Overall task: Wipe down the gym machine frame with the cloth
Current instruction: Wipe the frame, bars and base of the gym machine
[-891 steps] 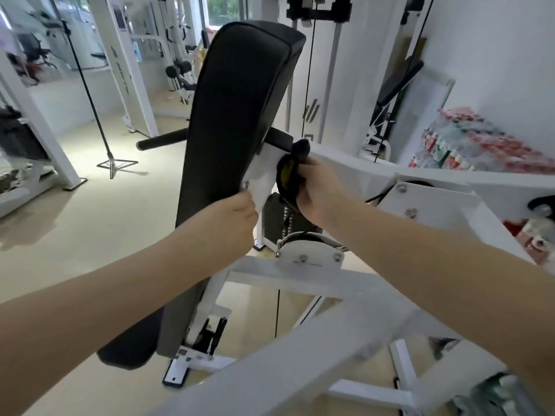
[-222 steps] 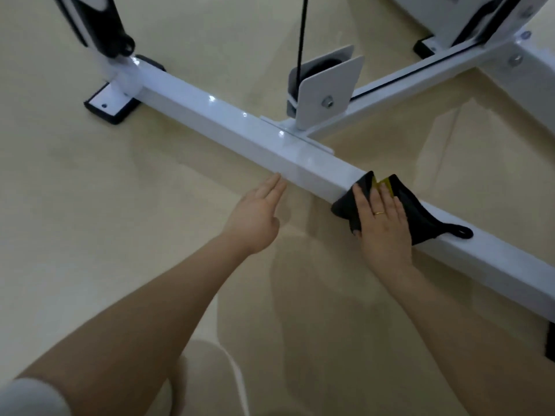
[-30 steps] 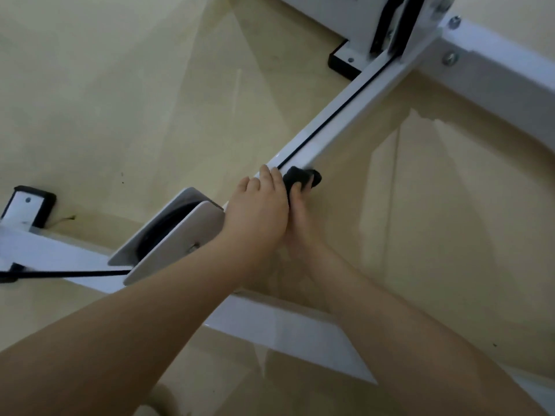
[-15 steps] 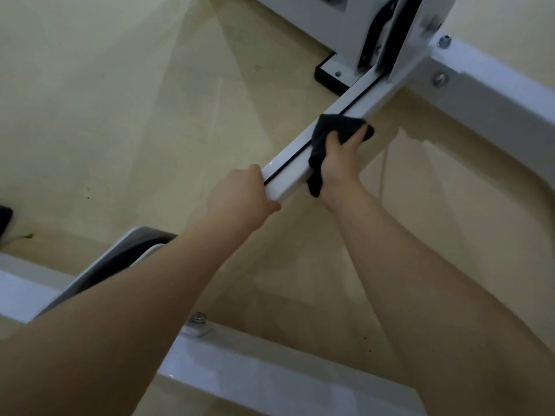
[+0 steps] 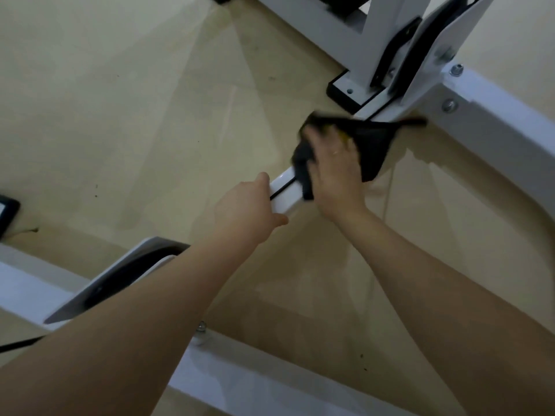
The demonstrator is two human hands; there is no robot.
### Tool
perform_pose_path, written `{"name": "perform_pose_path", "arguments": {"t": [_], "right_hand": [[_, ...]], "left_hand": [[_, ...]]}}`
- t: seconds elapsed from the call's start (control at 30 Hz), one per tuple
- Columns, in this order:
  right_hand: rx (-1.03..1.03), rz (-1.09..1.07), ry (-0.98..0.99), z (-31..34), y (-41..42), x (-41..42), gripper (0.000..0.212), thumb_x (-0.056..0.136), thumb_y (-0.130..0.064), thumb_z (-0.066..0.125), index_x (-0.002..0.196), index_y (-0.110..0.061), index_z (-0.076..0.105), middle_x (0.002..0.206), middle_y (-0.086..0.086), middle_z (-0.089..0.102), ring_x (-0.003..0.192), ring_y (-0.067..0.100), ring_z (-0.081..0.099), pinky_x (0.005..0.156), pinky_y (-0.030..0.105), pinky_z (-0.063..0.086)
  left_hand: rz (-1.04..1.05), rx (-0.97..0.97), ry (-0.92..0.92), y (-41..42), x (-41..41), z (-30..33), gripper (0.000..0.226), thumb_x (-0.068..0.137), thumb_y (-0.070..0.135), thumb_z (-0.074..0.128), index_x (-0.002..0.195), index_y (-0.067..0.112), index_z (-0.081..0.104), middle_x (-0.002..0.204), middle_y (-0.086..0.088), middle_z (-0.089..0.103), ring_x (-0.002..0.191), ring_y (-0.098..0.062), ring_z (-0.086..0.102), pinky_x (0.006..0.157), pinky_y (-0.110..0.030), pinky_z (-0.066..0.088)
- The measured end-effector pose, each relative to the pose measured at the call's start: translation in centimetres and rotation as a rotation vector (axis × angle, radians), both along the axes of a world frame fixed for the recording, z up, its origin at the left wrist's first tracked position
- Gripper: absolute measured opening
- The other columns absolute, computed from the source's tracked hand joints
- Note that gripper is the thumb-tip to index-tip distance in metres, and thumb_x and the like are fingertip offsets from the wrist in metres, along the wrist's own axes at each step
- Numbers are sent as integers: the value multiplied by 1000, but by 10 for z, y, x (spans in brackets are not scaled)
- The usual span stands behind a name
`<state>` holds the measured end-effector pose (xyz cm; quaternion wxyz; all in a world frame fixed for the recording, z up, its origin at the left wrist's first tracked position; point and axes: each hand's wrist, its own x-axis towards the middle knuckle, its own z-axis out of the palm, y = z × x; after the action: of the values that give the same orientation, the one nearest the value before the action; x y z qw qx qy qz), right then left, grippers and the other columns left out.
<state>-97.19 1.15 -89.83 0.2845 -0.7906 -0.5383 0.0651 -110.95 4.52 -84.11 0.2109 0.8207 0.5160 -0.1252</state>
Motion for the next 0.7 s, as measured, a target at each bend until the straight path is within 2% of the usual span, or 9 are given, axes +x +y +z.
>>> {"name": "perform_pose_path", "arguments": {"t": [0.07, 0.13, 0.2, 0.3, 0.33, 0.4, 0.5, 0.6, 0.7], "right_hand": [[-47, 306, -138, 3, -3, 3, 41, 94, -32, 33, 127, -19, 52, 128, 6, 57, 126, 27, 44, 103, 36, 25], [-165, 452, -257, 12, 13, 22, 42, 96, -40, 27, 122, -19, 53, 122, 4, 59, 115, 27, 49, 89, 35, 33], [-246, 380, -295, 15, 35, 53, 40, 99, -41, 28, 116, -17, 55, 118, 8, 60, 107, 29, 51, 83, 36, 35], [-336, 110, -396, 23, 53, 91, 43, 98, -39, 26, 104, -12, 60, 105, 16, 63, 97, 32, 54, 84, 38, 34], [-372, 118, -444, 22, 55, 87, 46, 97, -39, 25, 100, -12, 62, 100, 15, 64, 92, 32, 55, 82, 37, 34], [-420, 294, -463, 21, 60, 55, 47, 96, -39, 24, 95, -16, 64, 94, 12, 64, 87, 29, 55, 74, 34, 33], [-430, 547, -392, 19, 62, 22, 45, 96, -46, 27, 87, -21, 63, 89, 4, 62, 86, 24, 56, 63, 31, 33], [-428, 405, -434, 18, 69, 69, 45, 97, -43, 24, 95, -19, 62, 96, 8, 63, 82, 25, 51, 65, 31, 33], [-384, 179, -473, 18, 63, 113, 40, 99, -32, 22, 81, -12, 51, 91, 17, 62, 79, 29, 47, 69, 35, 32]], "left_hand": [[7, -23, -23, 1, 0, 0, 46, 77, 40, 70, 93, 16, 33, 81, -1, 43, 76, -21, 42, 62, -34, 34], [20, -45, -37, 2, 0, 1, 46, 77, 39, 70, 92, 16, 34, 83, 0, 43, 77, -21, 43, 63, -34, 34], [25, -56, -37, 2, 0, 1, 45, 77, 39, 71, 93, 17, 35, 85, 0, 44, 76, -21, 43, 63, -33, 35], [18, -109, -38, 6, 1, 3, 46, 76, 37, 72, 96, 16, 36, 88, 1, 43, 77, -19, 43, 63, -32, 34], [16, -133, -39, 8, 1, 4, 47, 76, 36, 73, 97, 16, 36, 88, 1, 43, 78, -19, 42, 63, -31, 33], [19, -149, -47, 9, 3, 5, 46, 76, 34, 73, 97, 16, 36, 90, 0, 43, 80, -20, 41, 65, -31, 32], [54, -98, -75, 1, 4, 0, 42, 78, 32, 71, 95, 16, 35, 94, -1, 44, 82, -20, 40, 68, -31, 32], [79, -86, -71, -2, 1, -1, 41, 78, 32, 70, 99, 14, 40, 91, 0, 44, 82, -20, 42, 67, -32, 34], [108, -133, -61, 4, 4, 4, 44, 76, 31, 73, 103, 14, 42, 87, 1, 46, 80, -22, 46, 65, -33, 36]]}}
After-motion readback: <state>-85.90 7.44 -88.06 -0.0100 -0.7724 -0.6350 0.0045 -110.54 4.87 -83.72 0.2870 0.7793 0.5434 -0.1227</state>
